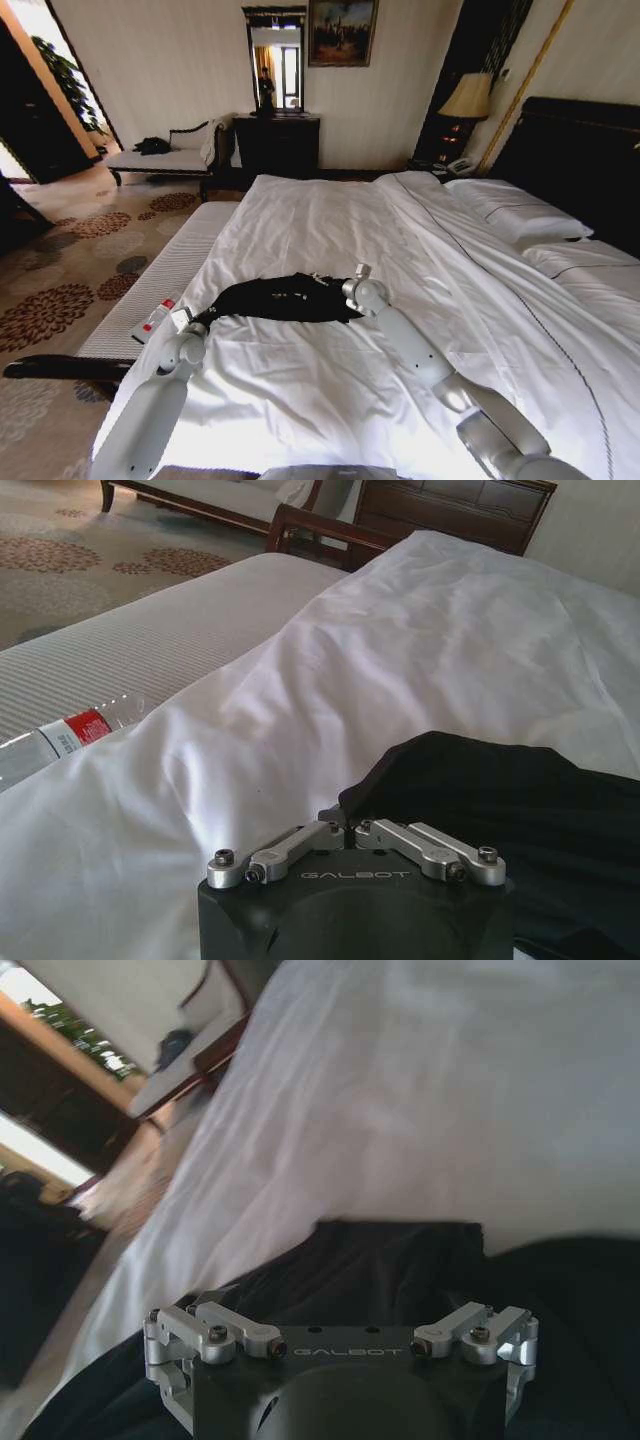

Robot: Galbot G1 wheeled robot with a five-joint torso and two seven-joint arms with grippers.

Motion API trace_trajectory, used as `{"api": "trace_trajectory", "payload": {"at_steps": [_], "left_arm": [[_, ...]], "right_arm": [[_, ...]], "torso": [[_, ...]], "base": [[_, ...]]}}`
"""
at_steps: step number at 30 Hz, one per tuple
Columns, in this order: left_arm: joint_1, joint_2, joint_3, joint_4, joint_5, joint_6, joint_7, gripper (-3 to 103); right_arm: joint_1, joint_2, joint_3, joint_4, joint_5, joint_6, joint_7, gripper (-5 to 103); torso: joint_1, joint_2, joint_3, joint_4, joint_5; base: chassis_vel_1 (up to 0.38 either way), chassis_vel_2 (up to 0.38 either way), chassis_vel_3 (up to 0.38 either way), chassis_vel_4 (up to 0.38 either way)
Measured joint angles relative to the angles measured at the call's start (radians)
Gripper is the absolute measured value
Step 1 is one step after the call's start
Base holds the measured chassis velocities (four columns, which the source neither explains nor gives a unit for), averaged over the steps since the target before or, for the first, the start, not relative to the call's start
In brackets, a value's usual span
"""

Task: Fold the clothes on the bed.

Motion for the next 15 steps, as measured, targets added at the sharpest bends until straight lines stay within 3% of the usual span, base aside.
{"api": "trace_trajectory", "payload": {"at_steps": [15], "left_arm": [[-0.003,-0.009,0.005,0.018,0.014,0.0,0.0,0]], "right_arm": [[-0.159,-0.081,-0.007,0.249,0.04,0.061,-0.049,100]], "torso": [[0.0,0.0,0.0,-0.0003,0.0002]], "base": [[0.0,0.0,0.0,0.0]]}}
